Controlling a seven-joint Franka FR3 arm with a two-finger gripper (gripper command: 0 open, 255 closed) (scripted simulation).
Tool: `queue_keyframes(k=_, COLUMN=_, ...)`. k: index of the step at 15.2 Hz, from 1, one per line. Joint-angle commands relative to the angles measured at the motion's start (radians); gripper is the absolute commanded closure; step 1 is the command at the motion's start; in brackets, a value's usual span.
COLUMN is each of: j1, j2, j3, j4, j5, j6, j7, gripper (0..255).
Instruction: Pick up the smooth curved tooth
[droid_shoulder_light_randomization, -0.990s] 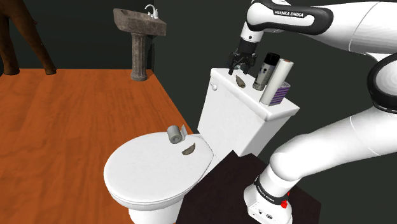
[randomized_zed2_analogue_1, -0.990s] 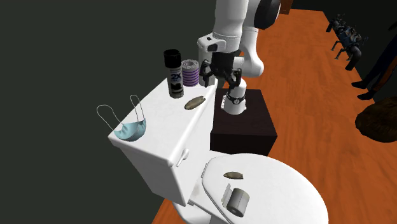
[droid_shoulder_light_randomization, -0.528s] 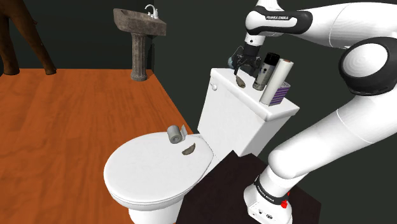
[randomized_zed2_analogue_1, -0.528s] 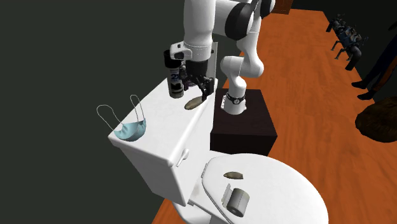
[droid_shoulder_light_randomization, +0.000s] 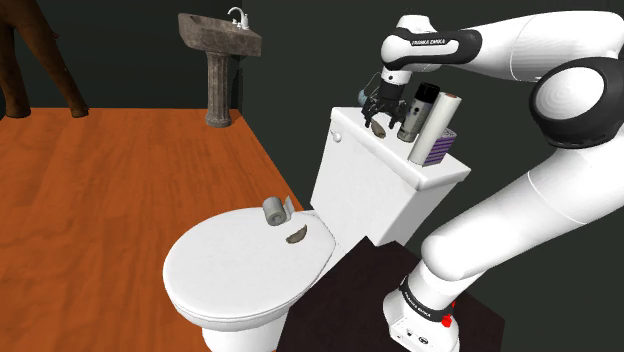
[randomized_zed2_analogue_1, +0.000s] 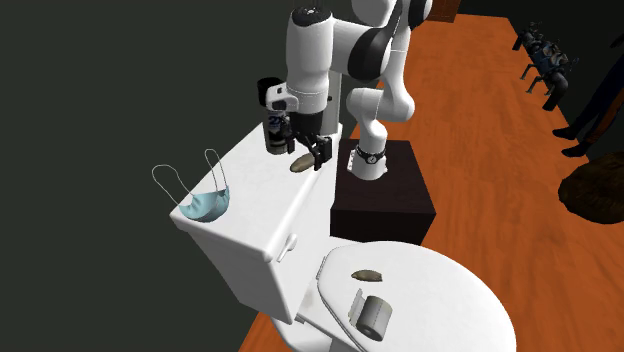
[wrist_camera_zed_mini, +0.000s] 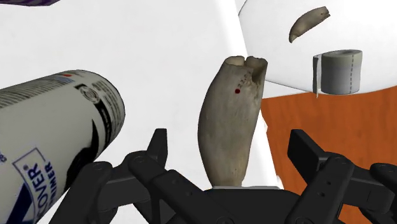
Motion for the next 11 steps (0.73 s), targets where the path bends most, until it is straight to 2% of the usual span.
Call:
queue_keyframes(k=1, j1=-0.001, j2=0.002, j3=-0.001, j4=-0.005, j5=0.000, j6=0.009, j7=-0.001, gripper=0)
queue_keyframes(k=2, j1=0.000, j2=0.002, j3=-0.001, j4=-0.005, j5=0.000, j6=0.008, j7=0.000, gripper=255)
queue_keyframes(k=11, j1=-0.001, j2=0.002, j3=-0.001, j4=-0.005, j5=0.000, j6=0.009, j7=-0.001, gripper=255)
